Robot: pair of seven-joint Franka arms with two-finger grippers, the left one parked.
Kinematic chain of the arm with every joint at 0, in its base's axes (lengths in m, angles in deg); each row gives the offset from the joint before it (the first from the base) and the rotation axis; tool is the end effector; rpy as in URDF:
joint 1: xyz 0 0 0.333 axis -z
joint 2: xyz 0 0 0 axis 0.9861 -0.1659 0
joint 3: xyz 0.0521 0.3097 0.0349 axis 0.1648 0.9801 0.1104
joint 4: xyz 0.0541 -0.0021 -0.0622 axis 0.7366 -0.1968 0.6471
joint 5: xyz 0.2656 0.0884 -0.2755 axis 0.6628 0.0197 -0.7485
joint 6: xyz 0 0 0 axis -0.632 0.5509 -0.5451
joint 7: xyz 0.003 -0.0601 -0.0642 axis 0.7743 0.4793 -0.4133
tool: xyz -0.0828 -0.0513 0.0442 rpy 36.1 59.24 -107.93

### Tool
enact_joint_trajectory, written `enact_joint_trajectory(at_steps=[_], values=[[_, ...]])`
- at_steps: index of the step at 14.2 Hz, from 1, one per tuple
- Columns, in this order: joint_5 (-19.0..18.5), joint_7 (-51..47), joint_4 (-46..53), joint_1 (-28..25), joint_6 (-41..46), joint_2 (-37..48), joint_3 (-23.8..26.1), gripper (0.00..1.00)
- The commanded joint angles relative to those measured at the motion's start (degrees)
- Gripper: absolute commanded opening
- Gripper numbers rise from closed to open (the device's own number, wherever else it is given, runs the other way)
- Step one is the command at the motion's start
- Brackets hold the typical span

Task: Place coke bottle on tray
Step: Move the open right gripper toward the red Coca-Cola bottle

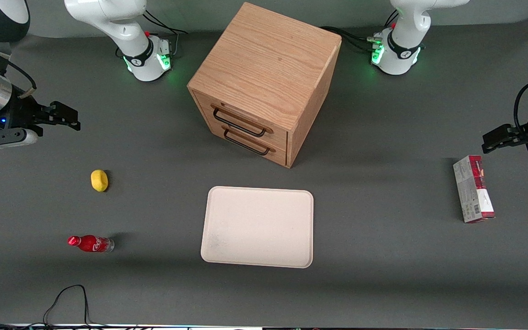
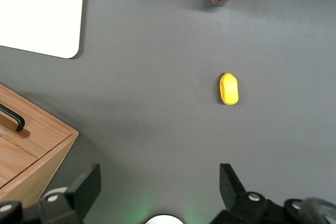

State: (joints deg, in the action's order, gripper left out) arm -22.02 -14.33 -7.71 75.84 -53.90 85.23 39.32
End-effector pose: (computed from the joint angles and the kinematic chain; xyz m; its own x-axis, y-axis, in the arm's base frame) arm 0.5377 0.0310 0.5945 0.9884 0.1118 -0.1028 0.1116 -0.9937 -0.0074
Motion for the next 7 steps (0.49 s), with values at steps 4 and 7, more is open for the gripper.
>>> enact_joint_trajectory(at_steps=[4, 7], values=[[2.1, 1.2, 2.5, -0.3, 2.6, -1.2, -1.3, 1.00], [2.1, 0.9, 2.5, -0.1, 3.0, -1.2, -1.4, 1.00]])
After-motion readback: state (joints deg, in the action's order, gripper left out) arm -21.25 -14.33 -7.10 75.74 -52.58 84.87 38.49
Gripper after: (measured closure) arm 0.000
